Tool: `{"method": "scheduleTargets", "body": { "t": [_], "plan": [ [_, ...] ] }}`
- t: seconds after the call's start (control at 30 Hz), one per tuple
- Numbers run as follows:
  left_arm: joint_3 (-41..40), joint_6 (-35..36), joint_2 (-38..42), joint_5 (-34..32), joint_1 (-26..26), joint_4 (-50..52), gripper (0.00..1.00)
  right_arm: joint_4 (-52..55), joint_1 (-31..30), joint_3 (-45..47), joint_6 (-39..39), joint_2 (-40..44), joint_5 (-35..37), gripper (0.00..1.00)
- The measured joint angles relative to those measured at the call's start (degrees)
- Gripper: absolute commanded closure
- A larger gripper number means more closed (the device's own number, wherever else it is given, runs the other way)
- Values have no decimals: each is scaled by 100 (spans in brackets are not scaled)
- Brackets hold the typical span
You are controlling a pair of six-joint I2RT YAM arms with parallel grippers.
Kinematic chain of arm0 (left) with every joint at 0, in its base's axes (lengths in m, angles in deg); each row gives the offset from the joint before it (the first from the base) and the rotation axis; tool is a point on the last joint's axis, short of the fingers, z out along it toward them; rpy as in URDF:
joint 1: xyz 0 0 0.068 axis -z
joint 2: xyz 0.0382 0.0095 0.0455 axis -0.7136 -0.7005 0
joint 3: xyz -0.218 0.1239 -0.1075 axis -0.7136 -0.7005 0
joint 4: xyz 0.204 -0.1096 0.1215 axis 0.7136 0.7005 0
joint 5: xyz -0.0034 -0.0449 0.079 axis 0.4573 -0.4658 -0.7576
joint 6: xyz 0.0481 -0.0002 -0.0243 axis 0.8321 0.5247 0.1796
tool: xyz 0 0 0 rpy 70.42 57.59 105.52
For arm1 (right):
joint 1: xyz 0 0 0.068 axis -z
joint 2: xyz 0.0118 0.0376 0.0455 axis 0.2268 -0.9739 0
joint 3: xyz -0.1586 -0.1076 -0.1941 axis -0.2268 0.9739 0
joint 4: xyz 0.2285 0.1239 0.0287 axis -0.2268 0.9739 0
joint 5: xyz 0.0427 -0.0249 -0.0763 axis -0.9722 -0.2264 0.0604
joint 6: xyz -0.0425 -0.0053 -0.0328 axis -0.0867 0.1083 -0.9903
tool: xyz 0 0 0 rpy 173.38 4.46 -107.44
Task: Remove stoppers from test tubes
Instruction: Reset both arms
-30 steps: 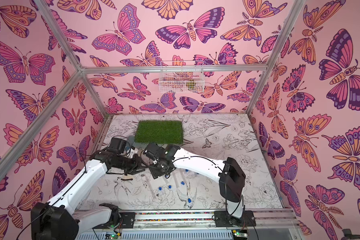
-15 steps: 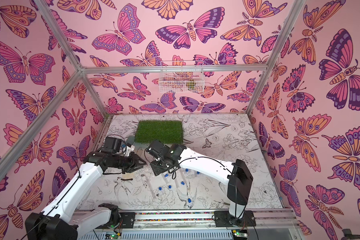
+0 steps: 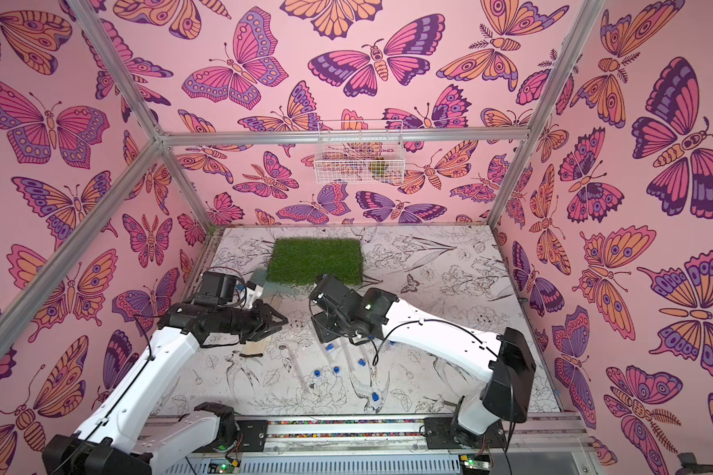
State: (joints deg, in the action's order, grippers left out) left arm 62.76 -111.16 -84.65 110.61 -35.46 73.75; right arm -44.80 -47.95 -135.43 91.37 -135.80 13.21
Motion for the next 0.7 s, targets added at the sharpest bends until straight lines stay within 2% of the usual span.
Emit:
{"method": "scheduleTargets", "body": {
  "t": [0.1,0.17,0.23,0.3,0.37,0.47,0.63,0.7],
  "plan": [
    [0,-61,74,-44,0,-2,67,-184,11,247,0,297,129,32],
    [-7,-101,149,-74,0,-7,66,-356,22,446,-13,505,210,26],
    [-15,-144,223,-105,0,-20,66,-535,22,667,-37,715,271,24],
    [-33,-195,291,-142,0,-46,62,-719,22,892,-63,914,334,17],
    [-50,-245,343,-184,0,-55,55,-907,22,1119,-118,1113,400,0],
    [-85,-299,417,-251,0,-94,41,-1137,22,1405,-162,1364,490,1],
    [-120,-352,616,-404,0,-164,26,-1554,22,1875,-173,1779,654,1],
    [-127,-343,730,-494,0,-197,0,-1718,22,2041,-188,1930,704,1]
  ]
}}
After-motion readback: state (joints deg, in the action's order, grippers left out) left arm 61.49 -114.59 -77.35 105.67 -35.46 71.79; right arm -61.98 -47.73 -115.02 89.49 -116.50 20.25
